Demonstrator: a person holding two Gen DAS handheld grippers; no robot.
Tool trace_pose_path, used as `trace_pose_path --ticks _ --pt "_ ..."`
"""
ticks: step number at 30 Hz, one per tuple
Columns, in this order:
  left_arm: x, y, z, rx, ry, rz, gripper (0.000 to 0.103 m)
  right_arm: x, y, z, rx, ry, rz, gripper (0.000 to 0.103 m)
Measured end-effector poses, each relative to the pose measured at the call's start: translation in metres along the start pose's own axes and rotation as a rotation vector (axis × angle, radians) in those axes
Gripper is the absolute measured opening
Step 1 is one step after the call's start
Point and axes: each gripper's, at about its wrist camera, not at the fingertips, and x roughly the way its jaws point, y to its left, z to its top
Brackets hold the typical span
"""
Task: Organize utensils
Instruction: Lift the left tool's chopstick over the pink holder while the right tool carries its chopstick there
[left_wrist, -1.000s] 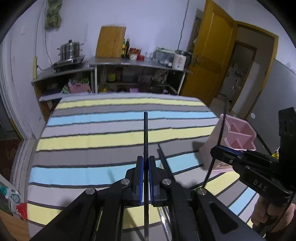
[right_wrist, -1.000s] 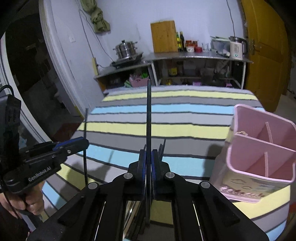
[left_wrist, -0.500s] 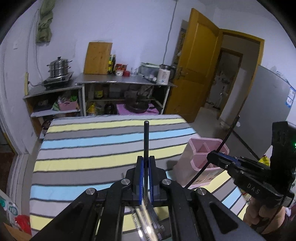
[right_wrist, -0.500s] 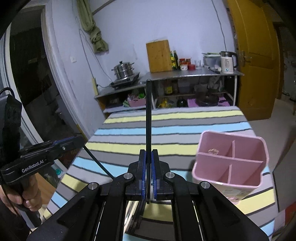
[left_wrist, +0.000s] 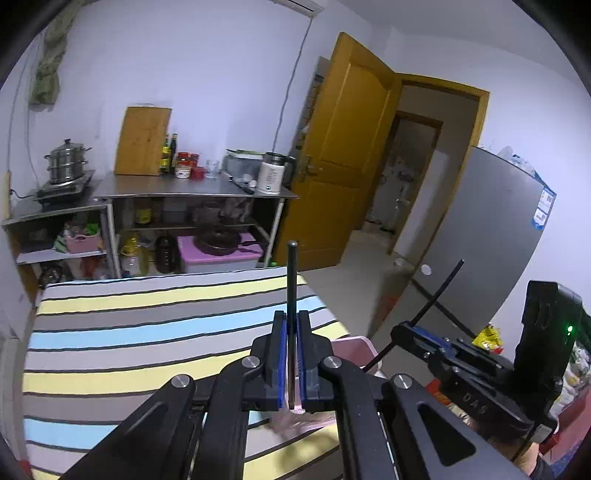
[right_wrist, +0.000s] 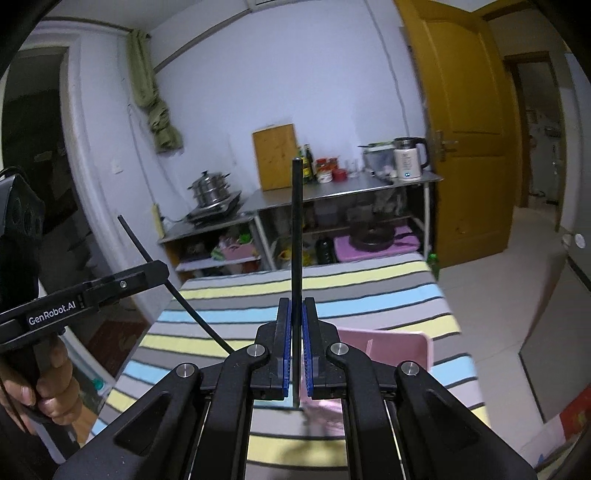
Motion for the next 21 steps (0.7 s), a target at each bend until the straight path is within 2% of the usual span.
trace_pose_path --ticks 7,14,21 --pt "0.045 -0.009 -0.003 -0.002 0.043 -0.031 0.005 0.011 -0.024 -0.001 0.036 0.008 -0.035 0.005" --pt "0.097 0.003 -0.032 -0.011 0.148 -0.015 0.005 0.052 -0.041 -0.026 0.063 0.104 -0.042 0.005" --pt "0.121 0.015 -0.054 -0.035 0.199 -0.013 0.005 0.08 -0.056 -0.048 0.094 0.185 -0.05 0.006"
